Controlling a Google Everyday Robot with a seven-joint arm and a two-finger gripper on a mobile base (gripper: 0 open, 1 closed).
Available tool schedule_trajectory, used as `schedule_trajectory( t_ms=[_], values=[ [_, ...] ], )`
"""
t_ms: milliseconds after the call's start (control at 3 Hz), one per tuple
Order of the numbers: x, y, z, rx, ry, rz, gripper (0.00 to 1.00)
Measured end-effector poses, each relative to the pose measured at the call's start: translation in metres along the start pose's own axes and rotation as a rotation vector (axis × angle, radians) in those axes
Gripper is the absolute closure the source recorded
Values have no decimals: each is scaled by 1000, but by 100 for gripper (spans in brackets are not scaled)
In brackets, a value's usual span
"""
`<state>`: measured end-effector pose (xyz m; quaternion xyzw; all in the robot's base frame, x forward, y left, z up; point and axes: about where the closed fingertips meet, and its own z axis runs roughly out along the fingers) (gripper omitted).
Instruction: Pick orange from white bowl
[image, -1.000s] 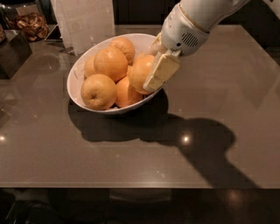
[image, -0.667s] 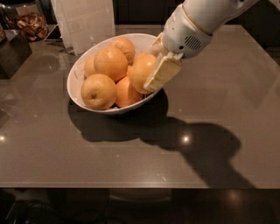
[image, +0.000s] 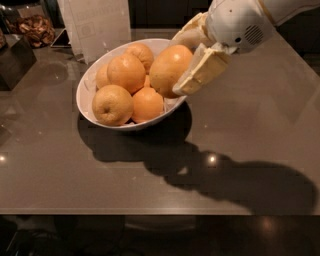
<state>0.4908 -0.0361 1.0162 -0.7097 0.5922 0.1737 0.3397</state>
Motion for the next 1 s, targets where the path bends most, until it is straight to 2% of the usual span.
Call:
schedule_trajectory(
  t_ms=[333, 667, 1000],
  values=[
    [-3, 16, -17, 1, -109, -11, 100],
    [-3, 35, -37, 32, -179, -14, 100],
    [-1, 52, -59, 84, -216, -21, 100]
  ],
)
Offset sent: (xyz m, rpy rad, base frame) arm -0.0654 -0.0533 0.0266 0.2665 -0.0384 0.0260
